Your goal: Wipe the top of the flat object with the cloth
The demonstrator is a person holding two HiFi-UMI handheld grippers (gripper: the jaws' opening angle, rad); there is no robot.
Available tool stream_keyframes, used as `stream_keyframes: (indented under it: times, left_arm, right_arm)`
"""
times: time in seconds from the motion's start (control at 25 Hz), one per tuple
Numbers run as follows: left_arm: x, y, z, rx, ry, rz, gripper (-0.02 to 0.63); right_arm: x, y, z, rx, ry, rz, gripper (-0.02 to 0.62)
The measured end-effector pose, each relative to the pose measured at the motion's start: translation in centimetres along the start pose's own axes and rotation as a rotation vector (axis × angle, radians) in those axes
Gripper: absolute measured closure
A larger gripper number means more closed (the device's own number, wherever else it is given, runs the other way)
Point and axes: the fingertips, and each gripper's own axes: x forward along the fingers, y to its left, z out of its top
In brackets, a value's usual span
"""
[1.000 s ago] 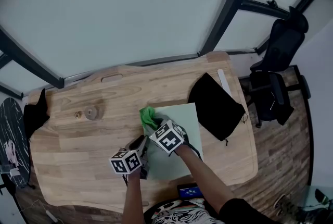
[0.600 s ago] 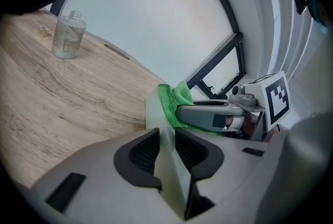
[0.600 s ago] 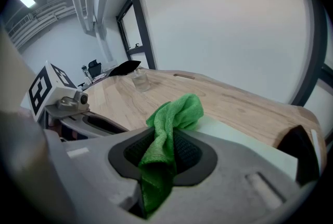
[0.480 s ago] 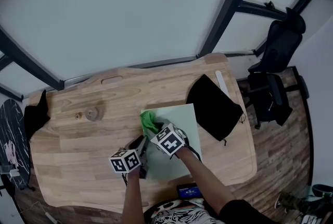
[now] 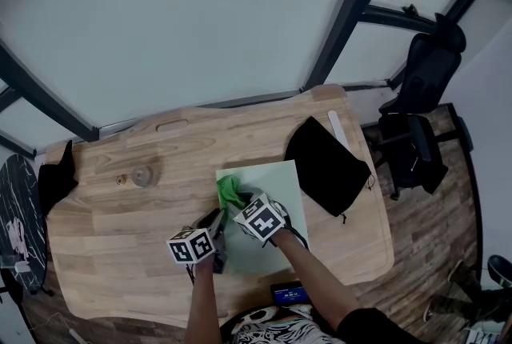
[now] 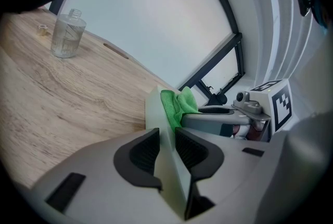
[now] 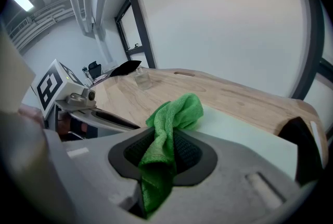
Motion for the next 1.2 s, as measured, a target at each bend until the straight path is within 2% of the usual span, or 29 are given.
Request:
stream_keyframes:
  times: [1.2]
  left_arm:
    - [0.3, 0.5, 0.0, -0.001, 0.003, -0.001, 0.512]
  right_arm:
    - [-1.7, 2.5, -3.2, 0.016, 0.012, 0.025, 0.506]
